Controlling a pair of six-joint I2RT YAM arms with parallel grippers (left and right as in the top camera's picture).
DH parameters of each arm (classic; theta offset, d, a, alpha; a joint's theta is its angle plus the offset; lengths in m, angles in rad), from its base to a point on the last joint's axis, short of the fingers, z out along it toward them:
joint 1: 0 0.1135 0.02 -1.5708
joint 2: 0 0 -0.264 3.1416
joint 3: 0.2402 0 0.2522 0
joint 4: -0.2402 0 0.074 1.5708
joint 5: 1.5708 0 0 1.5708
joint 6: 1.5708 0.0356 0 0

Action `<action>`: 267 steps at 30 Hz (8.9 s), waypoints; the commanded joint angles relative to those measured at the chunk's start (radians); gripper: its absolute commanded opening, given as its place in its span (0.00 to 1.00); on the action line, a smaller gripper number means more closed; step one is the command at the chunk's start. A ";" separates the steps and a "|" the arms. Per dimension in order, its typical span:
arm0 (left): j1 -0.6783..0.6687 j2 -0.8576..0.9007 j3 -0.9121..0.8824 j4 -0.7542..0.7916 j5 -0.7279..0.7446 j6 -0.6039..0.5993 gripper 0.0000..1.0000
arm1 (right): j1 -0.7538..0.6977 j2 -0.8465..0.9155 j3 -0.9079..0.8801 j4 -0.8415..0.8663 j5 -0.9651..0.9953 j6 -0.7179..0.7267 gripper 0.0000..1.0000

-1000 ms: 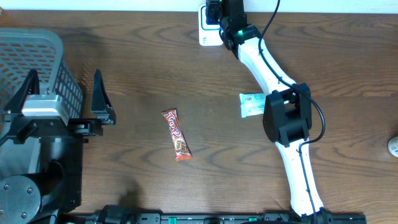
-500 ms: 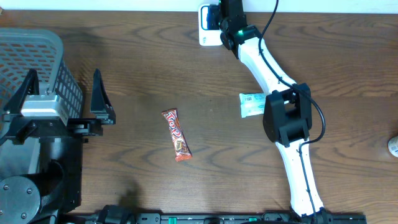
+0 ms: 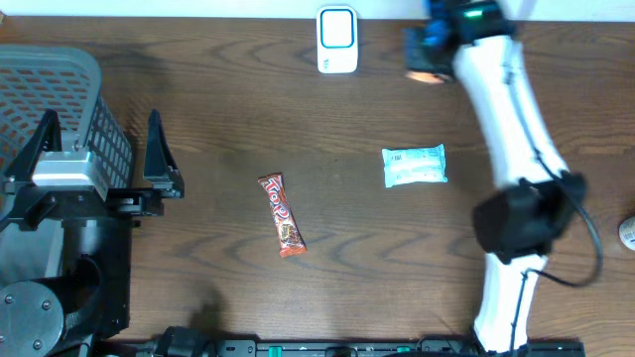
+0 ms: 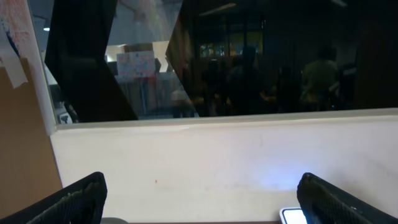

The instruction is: Scan the item barcode

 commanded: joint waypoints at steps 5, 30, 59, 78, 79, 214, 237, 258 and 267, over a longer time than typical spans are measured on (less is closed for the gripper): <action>0.005 -0.006 -0.001 0.040 0.014 -0.017 0.98 | -0.233 0.005 -0.026 -0.314 0.071 0.092 0.38; 0.005 -0.008 -0.001 0.049 0.013 -0.016 0.98 | -0.793 -0.085 -0.426 0.095 0.029 0.108 0.93; 0.005 -0.075 -0.001 0.027 0.013 -0.016 0.98 | -0.300 -0.032 -0.472 -0.002 -0.606 -0.438 0.99; 0.005 -0.093 -0.001 0.024 0.013 -0.015 0.98 | -0.177 0.187 -0.472 0.178 -0.515 -0.711 0.99; 0.005 -0.093 -0.001 0.024 0.013 -0.015 0.98 | -0.166 0.190 -0.472 0.164 -0.513 -0.726 0.94; 0.006 -0.093 -0.001 0.024 0.002 0.060 0.98 | -0.109 -0.839 -1.577 0.739 -0.550 0.095 0.99; 0.006 -0.093 -0.001 0.023 0.002 0.060 0.98 | -0.145 -0.510 -1.619 0.880 -0.602 0.150 0.99; 0.006 -0.093 -0.001 0.019 0.002 0.060 0.98 | -0.124 -0.100 -1.661 1.181 -0.744 0.048 0.01; 0.006 -0.093 -0.001 0.019 0.002 0.060 0.98 | -0.163 -0.370 -1.641 1.181 -1.081 -0.011 0.01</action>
